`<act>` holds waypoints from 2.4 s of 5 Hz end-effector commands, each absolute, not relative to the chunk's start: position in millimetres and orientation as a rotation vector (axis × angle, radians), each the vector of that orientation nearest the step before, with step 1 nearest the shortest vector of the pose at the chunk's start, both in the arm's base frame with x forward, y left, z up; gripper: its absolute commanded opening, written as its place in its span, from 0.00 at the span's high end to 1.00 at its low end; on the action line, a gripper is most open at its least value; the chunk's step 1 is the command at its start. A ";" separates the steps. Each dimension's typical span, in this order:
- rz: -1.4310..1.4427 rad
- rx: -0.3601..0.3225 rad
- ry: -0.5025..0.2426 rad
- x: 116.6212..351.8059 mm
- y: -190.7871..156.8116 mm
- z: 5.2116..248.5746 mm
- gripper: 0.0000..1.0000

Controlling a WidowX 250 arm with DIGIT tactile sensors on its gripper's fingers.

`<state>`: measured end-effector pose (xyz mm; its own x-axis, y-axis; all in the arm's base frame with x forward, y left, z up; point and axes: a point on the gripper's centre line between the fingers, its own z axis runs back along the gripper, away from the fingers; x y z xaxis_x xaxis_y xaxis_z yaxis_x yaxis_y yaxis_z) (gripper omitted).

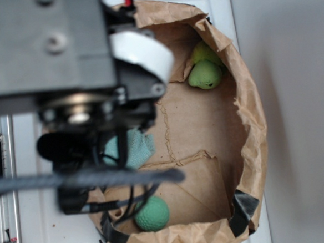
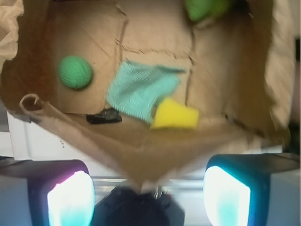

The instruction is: Grab the green sponge.

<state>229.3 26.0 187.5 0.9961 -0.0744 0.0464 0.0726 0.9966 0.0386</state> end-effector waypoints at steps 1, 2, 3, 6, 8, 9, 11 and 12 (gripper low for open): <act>-0.178 0.043 -0.109 246.8 57.8 165.6 0.00; -0.192 0.036 -0.090 253.9 59.4 150.6 0.00; -0.194 0.055 -0.084 258.2 61.4 139.5 0.00; -0.194 0.055 -0.084 258.2 61.4 139.5 0.00; -0.411 0.086 -0.145 245.6 78.4 104.4 0.00; -0.456 0.105 -0.161 242.1 84.9 96.8 0.00; -0.531 0.105 -0.188 247.1 98.0 93.4 0.00; -0.578 0.089 -0.161 232.2 95.7 94.5 0.00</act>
